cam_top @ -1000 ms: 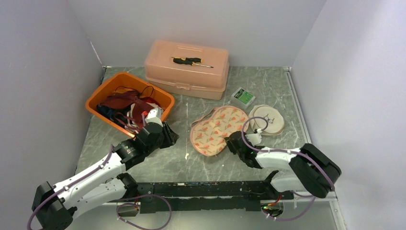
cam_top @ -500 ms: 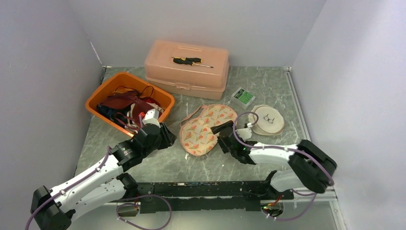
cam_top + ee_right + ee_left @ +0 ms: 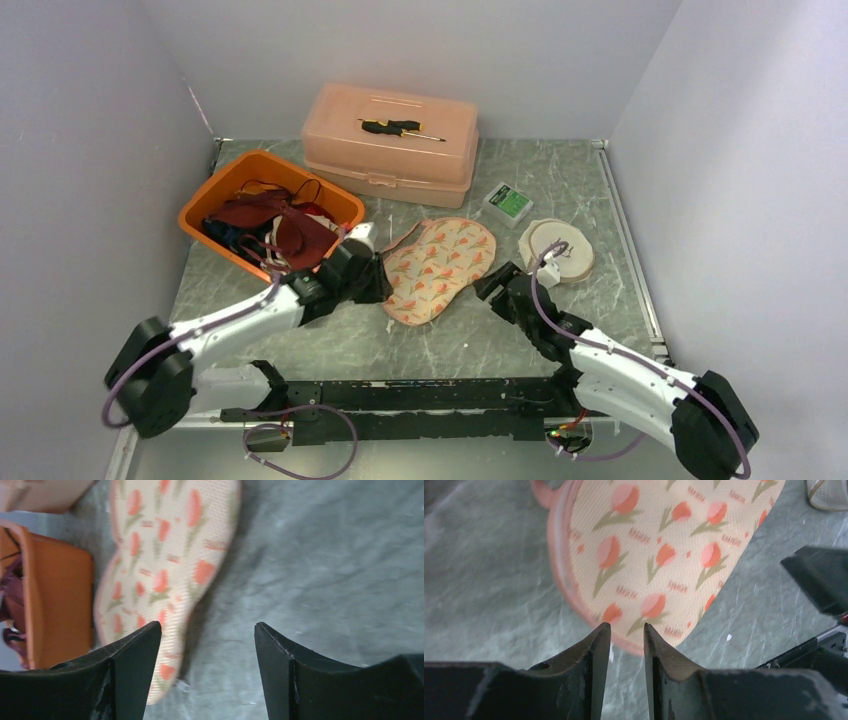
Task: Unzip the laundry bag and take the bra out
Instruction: Close the laundry bag at the center of the board.
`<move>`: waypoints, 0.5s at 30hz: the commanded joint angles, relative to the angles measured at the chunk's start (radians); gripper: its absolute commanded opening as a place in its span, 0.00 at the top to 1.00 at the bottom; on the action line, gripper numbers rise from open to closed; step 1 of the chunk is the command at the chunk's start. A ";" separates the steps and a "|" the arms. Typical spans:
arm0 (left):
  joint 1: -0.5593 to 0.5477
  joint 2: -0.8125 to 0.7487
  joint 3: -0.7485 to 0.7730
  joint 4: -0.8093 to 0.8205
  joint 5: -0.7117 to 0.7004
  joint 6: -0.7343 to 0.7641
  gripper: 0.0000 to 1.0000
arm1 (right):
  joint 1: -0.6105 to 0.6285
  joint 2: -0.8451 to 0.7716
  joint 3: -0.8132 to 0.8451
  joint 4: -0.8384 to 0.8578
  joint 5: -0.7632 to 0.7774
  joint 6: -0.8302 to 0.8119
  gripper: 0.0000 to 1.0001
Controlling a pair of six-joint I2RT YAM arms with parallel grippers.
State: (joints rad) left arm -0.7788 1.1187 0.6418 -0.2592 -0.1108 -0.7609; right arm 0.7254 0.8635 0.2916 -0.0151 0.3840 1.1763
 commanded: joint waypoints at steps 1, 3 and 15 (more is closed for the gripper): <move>-0.002 0.166 0.169 0.070 0.043 0.094 0.65 | -0.062 -0.056 -0.082 0.107 -0.148 -0.120 0.31; 0.000 0.245 0.204 0.092 0.012 0.110 0.66 | -0.066 -0.050 -0.086 0.132 -0.172 -0.141 0.32; 0.117 0.570 0.265 0.109 -0.059 0.029 0.73 | -0.120 0.070 0.027 0.179 -0.210 -0.249 0.33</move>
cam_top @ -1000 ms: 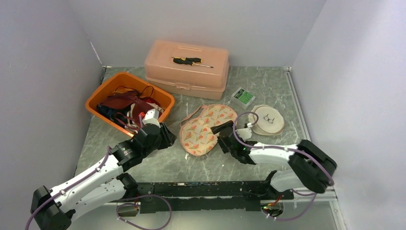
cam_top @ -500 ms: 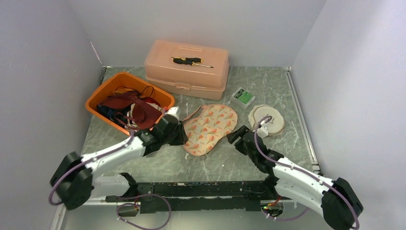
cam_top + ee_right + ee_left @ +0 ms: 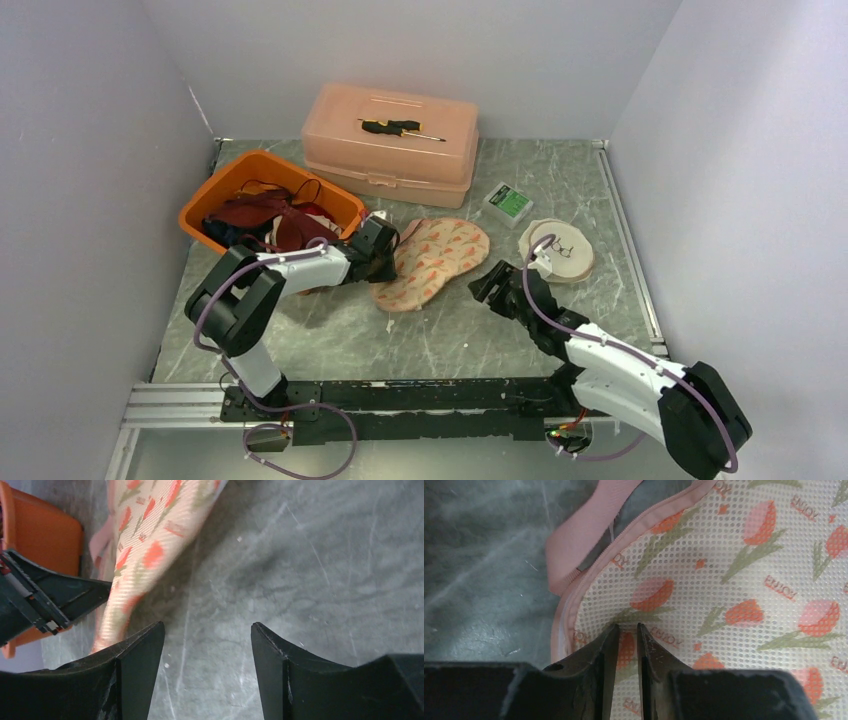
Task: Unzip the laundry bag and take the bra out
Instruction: Close the laundry bag at the center of the board.
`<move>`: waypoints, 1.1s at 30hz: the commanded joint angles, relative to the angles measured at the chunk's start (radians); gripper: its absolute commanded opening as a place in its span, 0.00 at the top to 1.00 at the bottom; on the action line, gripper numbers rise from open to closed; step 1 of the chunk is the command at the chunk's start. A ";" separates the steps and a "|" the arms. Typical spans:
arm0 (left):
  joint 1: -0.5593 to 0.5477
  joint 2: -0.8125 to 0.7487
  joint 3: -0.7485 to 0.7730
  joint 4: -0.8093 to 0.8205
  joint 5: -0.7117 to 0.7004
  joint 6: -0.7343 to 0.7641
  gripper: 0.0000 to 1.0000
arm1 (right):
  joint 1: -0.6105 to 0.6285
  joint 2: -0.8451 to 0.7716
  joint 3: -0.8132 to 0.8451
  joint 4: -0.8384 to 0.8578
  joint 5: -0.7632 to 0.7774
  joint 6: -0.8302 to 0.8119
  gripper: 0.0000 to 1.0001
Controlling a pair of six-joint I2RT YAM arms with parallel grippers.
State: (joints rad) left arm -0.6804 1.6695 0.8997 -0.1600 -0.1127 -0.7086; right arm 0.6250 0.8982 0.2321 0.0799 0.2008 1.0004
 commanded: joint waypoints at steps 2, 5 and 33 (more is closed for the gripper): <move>0.020 0.037 0.020 -0.018 -0.088 -0.017 0.73 | -0.027 0.064 0.119 0.096 -0.038 -0.096 0.34; 0.023 0.043 0.010 -0.015 -0.099 -0.016 0.73 | -0.034 0.118 0.170 0.141 -0.065 -0.124 0.38; 0.022 -0.070 -0.069 -0.001 -0.061 -0.029 0.67 | -0.102 0.732 0.325 0.347 -0.300 -0.118 0.58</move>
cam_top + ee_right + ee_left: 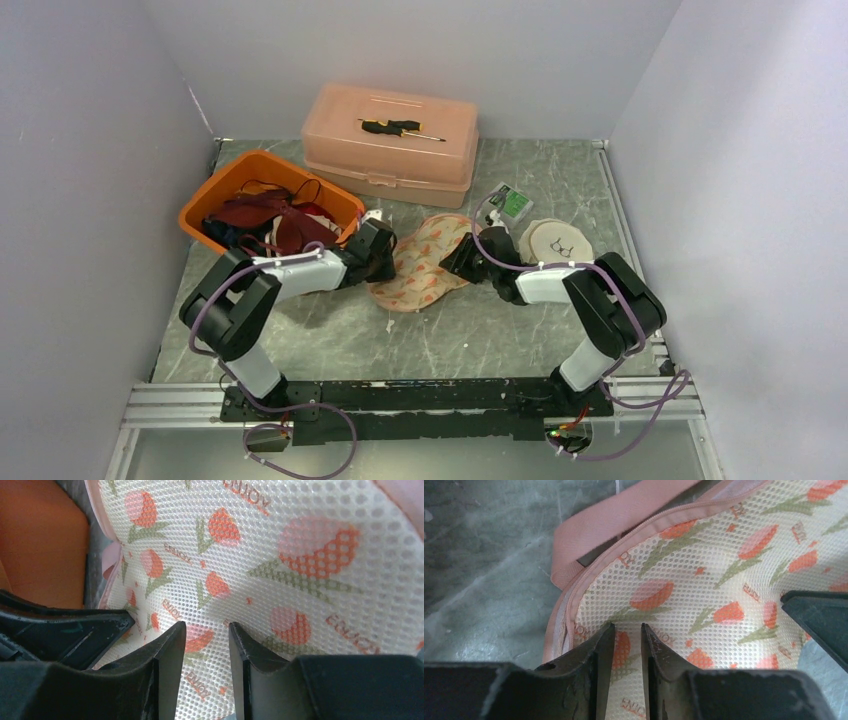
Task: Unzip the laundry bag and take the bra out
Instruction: Close the laundry bag at the center of the board.
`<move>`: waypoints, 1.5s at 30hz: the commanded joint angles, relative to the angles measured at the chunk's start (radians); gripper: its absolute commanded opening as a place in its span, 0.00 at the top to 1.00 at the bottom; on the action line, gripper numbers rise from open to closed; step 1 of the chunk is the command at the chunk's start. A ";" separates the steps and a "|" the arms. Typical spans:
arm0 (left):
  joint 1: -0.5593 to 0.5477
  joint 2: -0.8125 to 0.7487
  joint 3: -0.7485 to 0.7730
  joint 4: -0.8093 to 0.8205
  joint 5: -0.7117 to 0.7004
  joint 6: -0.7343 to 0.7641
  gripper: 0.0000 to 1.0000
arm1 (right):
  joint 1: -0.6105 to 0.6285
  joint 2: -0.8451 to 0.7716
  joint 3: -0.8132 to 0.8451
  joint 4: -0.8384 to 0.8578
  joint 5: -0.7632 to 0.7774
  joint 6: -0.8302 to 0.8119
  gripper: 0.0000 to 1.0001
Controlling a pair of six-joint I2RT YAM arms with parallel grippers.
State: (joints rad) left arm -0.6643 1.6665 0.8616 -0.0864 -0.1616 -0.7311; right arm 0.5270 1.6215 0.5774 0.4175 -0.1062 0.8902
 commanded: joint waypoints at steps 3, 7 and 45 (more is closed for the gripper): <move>-0.002 -0.184 -0.039 -0.085 0.018 -0.004 0.62 | -0.003 -0.005 -0.014 -0.006 0.015 -0.024 0.57; -0.036 -0.342 -0.047 -0.055 0.087 0.006 0.51 | -0.003 -0.022 -0.003 -0.028 0.023 -0.037 0.54; -0.113 -0.154 -0.173 0.123 0.163 0.005 0.57 | -0.132 0.167 0.291 -0.133 0.013 -0.093 0.55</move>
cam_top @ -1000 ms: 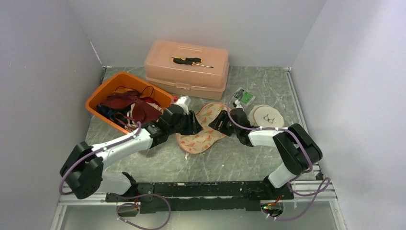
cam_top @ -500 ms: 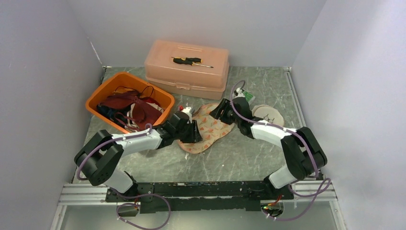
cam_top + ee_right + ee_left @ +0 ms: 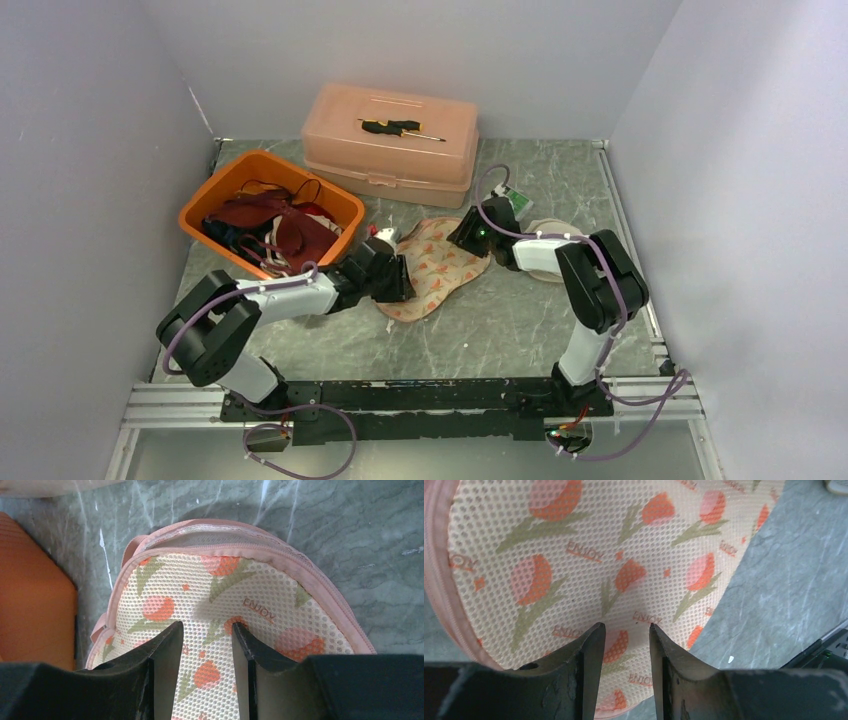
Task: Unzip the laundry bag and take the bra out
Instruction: Close the laundry bag at the center of the board.
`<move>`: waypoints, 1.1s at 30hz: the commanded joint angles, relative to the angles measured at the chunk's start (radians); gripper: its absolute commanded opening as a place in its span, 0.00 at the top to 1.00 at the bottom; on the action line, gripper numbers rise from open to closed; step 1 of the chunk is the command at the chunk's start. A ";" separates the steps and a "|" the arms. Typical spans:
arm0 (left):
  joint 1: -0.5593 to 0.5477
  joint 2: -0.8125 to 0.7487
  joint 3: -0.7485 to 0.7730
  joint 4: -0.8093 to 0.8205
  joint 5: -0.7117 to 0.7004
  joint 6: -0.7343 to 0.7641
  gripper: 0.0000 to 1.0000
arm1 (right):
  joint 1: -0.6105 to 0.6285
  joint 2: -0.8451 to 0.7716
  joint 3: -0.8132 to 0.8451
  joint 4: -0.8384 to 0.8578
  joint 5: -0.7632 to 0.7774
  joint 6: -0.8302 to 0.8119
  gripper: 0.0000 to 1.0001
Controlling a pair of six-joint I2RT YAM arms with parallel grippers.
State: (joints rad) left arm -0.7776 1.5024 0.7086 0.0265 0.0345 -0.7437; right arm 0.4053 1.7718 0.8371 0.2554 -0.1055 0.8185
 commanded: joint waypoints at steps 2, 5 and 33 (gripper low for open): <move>0.000 0.011 -0.031 0.013 -0.033 0.023 0.57 | -0.016 0.030 0.025 0.032 0.010 -0.021 0.56; 0.001 0.002 -0.035 0.005 -0.033 0.037 0.57 | -0.022 0.032 -0.006 0.076 -0.006 -0.010 0.55; -0.006 -0.598 0.273 -0.546 -0.317 0.195 0.05 | 0.292 -1.165 -0.181 -0.389 0.373 -0.115 0.00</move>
State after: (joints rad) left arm -0.7799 0.9730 0.8730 -0.3904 -0.1741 -0.6064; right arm 0.6880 0.7948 0.7628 -0.0307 0.1375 0.5957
